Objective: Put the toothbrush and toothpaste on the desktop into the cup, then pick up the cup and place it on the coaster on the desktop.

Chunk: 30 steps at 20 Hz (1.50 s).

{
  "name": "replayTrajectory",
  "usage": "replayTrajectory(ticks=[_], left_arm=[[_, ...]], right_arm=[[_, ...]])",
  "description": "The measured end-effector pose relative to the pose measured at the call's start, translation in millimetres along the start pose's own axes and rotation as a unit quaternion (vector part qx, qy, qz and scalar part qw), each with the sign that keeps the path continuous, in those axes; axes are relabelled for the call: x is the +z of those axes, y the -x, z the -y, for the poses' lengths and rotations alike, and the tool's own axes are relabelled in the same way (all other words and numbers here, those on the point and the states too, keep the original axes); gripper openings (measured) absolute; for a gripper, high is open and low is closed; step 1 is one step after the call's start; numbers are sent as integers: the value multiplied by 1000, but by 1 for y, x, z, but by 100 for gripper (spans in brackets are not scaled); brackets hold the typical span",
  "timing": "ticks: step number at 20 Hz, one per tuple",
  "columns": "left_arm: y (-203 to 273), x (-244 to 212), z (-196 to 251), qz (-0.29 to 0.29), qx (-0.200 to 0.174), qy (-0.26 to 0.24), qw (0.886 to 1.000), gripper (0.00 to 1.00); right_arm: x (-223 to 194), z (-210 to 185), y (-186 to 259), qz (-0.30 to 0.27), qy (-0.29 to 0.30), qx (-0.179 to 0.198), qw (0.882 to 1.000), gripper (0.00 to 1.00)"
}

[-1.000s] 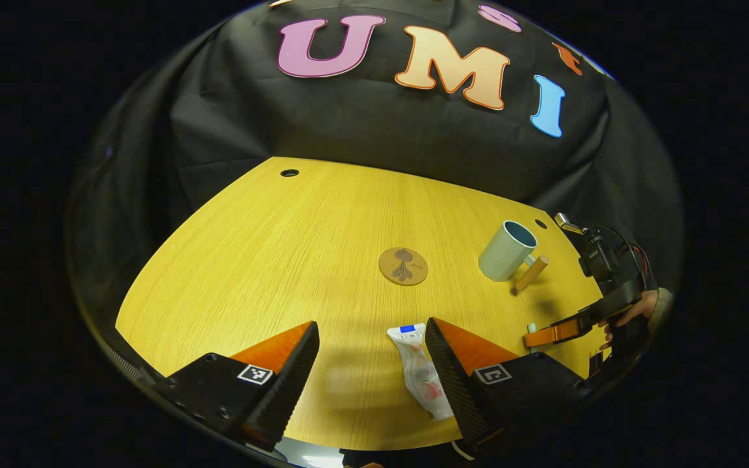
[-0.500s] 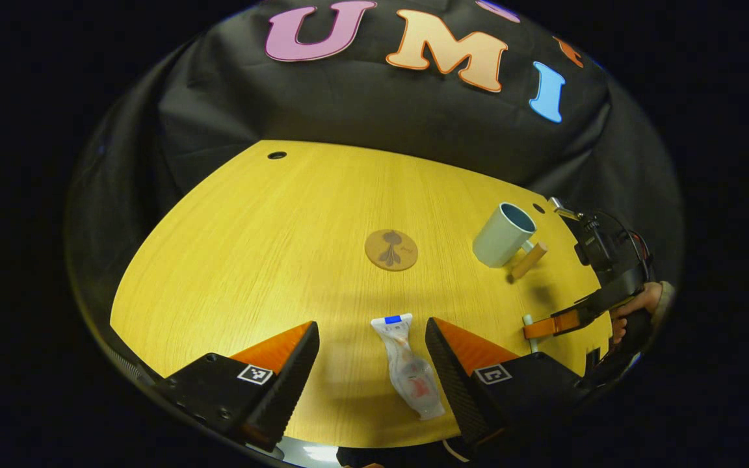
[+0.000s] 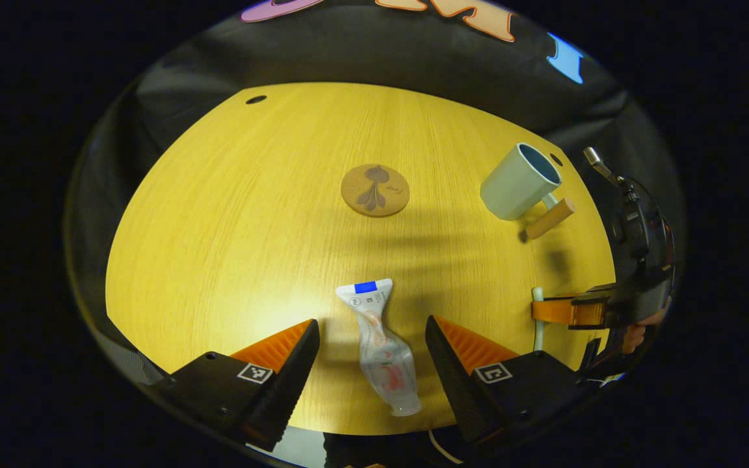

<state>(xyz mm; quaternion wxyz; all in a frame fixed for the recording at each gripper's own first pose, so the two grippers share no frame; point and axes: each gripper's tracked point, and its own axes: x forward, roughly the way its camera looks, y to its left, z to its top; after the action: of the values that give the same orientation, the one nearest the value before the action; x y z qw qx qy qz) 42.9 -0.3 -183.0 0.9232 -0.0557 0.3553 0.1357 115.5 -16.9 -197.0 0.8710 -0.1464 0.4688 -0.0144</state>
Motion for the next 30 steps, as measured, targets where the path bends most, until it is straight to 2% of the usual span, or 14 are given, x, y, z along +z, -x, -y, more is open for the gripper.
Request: replayTrajectory(ticks=[6,8,9,12,13,14,15,16,18,20,23,30], left_arm=[[-19,-4,-2,-46,17,2,999,94],[-23,-6,-5,-53,27,6,998,86],[-24,-8,-5,-61,26,7,998,78],[-28,-9,-8,-71,36,-1,997,70],[-29,-7,-9,-71,40,-5,997,64],[-31,-6,-10,-71,43,-10,997,63],[-30,-6,-11,-73,46,-16,996,57],[-31,-6,-13,-76,50,-19,996,55],[-33,-8,-12,-80,56,-24,995,41],[-32,-8,-13,-81,59,-21,995,36],[-31,-7,-16,-78,62,-22,995,19],[-29,-3,-14,-43,31,-30,998,7]], right_arm=[[0,0,-1,-1,-11,13,1000,9],[0,0,-1,2,-24,19,1000,9],[0,0,-1,4,-25,22,999,9],[0,0,-1,6,-26,28,999,9],[0,-1,-1,6,-27,29,999,9],[1,0,-1,5,-26,29,999,9],[0,0,-1,5,-25,30,999,9],[1,0,-1,5,-23,30,999,9],[1,0,-2,5,-19,27,999,9],[1,0,-1,7,-15,24,1000,9],[0,0,-1,7,-16,22,1000,9],[2,0,2,13,7,27,1000,7]])
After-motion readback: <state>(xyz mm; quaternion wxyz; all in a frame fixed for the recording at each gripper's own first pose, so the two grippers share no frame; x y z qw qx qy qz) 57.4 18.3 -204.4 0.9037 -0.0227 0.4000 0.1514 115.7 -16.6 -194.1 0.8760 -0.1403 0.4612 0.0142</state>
